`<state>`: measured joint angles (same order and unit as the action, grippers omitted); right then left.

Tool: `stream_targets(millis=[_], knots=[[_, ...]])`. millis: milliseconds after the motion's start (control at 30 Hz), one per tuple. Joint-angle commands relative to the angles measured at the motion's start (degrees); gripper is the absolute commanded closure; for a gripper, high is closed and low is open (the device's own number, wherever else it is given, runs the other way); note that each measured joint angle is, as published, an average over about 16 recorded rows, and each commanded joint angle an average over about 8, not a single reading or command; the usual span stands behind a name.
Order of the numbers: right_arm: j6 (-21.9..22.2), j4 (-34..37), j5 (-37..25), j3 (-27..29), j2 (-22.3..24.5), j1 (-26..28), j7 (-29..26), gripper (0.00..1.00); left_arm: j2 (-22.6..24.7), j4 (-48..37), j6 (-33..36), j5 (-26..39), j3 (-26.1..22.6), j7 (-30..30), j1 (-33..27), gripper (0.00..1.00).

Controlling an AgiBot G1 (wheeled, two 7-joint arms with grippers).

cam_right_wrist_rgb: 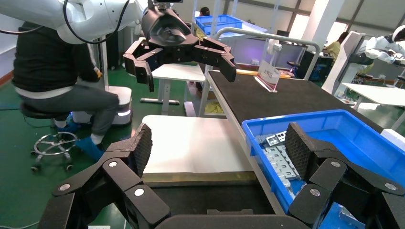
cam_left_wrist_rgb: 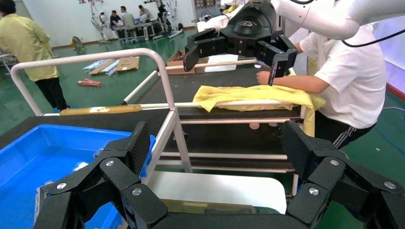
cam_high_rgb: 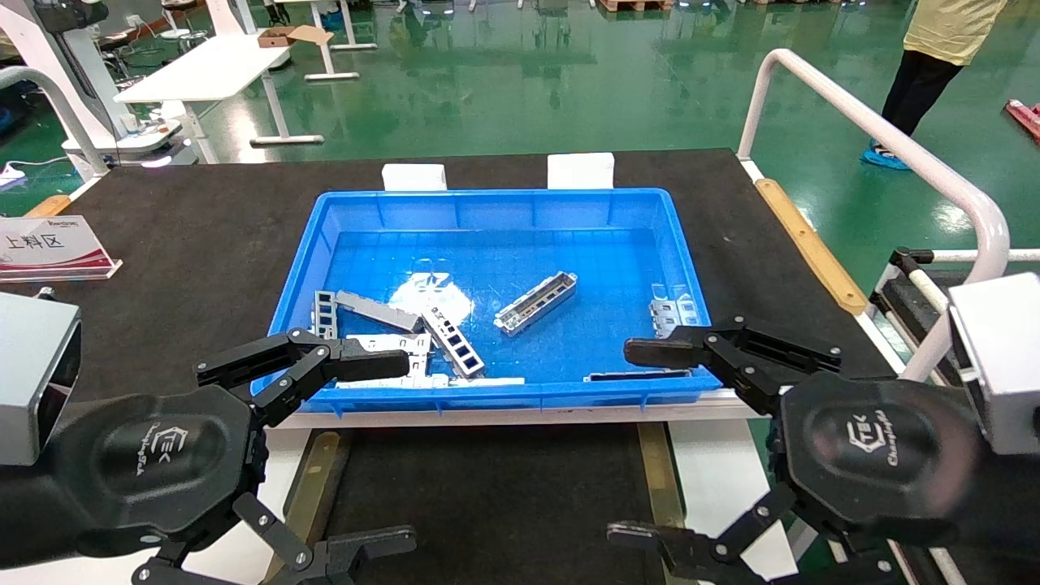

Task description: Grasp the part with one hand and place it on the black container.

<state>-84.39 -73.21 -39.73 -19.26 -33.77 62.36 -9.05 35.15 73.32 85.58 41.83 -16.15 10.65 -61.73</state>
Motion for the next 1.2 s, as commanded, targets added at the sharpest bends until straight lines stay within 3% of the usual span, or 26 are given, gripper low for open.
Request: stream_targets(millis=[33,1200], knots=[[0.0,0.0,0.0,0.0,0.0,0.0,0.0,0.0,0.0,0.0,0.0,0.0,0.0,0.0,0.0,0.0],[0.0,0.0,0.0,0.0,0.0,0.0,0.0,0.0,0.0,0.01,0.0,0.0,0.0,0.0,0.0,0.0]])
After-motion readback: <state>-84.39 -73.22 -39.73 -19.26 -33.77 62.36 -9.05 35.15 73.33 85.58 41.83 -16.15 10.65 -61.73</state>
